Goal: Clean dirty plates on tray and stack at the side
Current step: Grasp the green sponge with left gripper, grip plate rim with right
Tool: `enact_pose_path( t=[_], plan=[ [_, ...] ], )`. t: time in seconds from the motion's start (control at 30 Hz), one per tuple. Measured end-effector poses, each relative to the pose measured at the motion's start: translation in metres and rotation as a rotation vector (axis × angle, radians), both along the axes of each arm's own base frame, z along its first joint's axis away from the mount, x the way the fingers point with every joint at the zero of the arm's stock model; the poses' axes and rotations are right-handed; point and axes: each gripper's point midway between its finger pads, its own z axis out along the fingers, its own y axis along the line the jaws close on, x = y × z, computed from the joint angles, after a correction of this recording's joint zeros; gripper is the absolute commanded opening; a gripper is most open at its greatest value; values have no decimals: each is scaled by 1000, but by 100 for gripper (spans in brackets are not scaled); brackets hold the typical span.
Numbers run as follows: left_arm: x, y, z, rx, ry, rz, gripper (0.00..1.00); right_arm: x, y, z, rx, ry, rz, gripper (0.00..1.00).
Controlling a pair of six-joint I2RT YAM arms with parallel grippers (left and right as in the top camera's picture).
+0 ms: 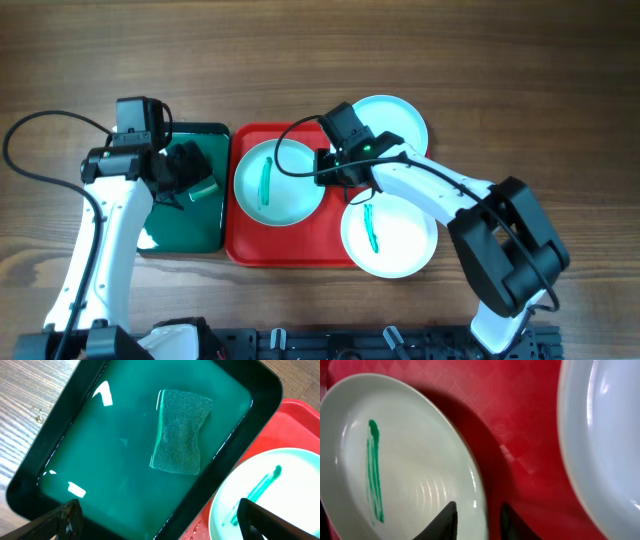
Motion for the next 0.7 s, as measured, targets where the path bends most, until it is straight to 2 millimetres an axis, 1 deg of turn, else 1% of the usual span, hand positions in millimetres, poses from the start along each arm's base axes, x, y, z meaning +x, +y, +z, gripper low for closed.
enact_pose_path(
  t=[0.03, 0.07, 0.1, 0.13, 0.17, 0.27, 0.3, 0.33, 0.37, 0.4, 0.43, 0.5, 0.57, 0.6, 0.63, 0.7],
  plan=[
    [1, 0, -2, 0, 5, -2, 96, 0, 2, -2, 1, 1, 1, 25],
    [2, 0, -4, 1, 11, -5, 95, -2, 4, -7, -3, 10, 2, 18],
    [4, 0, -10, 1, 23, -8, 94, -4, 7, -13, -2, 19, 5, 13],
    [5, 0, -13, 0, 29, -8, 92, -5, 7, -14, -3, 26, -2, 9],
    [6, 1, -16, 0, 36, -8, 88, -5, 7, -15, -3, 29, -7, 7],
    [11, 1, -30, -1, 67, -11, 81, -5, 6, -16, -4, 33, -12, 7],
    [12, 1, -33, -2, 72, -11, 73, -5, 6, -16, -3, 34, -14, 7],
    [17, 1, -37, -1, 66, -12, 68, -5, 6, -16, -3, 35, -15, 7],
    [21, 2, -40, 0, 64, -11, 65, -5, 6, -16, -3, 35, -15, 7],
    [24, 2, -43, -1, 60, -10, 58, -5, 6, -16, -3, 34, -15, 7],
    [32, 3, -49, 4, 46, -11, 55, -5, 6, -16, -3, 34, -14, 7],
    [36, 2, -56, -2, 54, -12, 52, -5, 6, -16, -4, 35, -14, 7],
    [36, 0, -74, -20, 95, -16, 43, -5, 6, -16, -3, 34, -14, 7],
    [37, -2, -78, -31, 101, -18, 40, -5, 6, -16, -3, 34, -14, 7],
    [39, -3, -90, -38, 121, -22, 38, -5, 6, -16, -3, 34, -14, 7],
    [42, -5, -100, -52, 129, -23, 35, -5, 6, -16, -3, 34, -14, 7]
  ],
)
